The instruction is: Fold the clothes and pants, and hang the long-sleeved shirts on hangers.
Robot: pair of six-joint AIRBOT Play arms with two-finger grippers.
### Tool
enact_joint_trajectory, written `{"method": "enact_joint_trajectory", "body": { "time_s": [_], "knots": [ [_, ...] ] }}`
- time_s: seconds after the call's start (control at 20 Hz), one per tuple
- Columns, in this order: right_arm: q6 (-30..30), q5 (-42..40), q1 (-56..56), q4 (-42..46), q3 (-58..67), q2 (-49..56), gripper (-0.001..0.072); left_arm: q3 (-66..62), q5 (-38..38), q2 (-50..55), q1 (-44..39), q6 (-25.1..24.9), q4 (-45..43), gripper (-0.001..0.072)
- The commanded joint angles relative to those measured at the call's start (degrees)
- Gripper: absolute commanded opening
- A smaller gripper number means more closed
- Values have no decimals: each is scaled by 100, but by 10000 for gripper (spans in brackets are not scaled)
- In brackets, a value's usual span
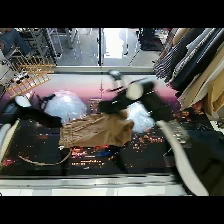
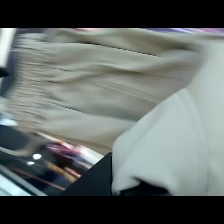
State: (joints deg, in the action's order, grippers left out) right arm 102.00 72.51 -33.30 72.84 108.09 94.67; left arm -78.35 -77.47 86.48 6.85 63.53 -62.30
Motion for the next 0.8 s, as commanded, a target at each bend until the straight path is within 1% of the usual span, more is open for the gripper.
{"method": "enact_joint_trajectory", "body": {
  "time_s": [0.0,0.05,0.1,0.15,0.2,0.25,0.35,0.4,0.5,0.65,0.7,0.75],
  "knots": [
    [501,-1696,-1163,-162,24,883,21,-151,-562,-859,439,22,39,14],
    [490,-2186,-1351,-345,28,1174,24,-151,-713,-1064,557,22,39,14],
    [391,-2531,-1458,-616,98,1440,42,-151,-785,-1239,658,20,39,14],
    [-57,-2699,-1504,-1150,236,1674,224,-151,-778,-1351,721,17,39,14],
    [-621,-2599,-1504,-1639,433,1812,374,-149,-780,-1405,756,17,39,14],
    [-898,-2330,-1421,-1641,621,1827,393,-149,-780,-1405,754,17,39,14],
    [-809,-1344,-938,-962,964,1626,394,-133,-774,-1320,710,15,109,14],
    [-737,-802,-529,-726,955,1419,423,-133,-763,-1233,671,15,181,14],
    [-717,232,337,-664,809,1064,432,-114,-903,-994,503,-15,302,14],
    [-874,1360,1471,-883,291,699,434,44,-1303,-560,42,-446,271,15],
    [-920,1624,1709,-1134,94,686,483,144,-1344,-426,-103,-570,238,15],
    [-935,1692,1849,-1394,-118,688,579,238,-1285,-304,-247,-592,125,14]
  ]
}}
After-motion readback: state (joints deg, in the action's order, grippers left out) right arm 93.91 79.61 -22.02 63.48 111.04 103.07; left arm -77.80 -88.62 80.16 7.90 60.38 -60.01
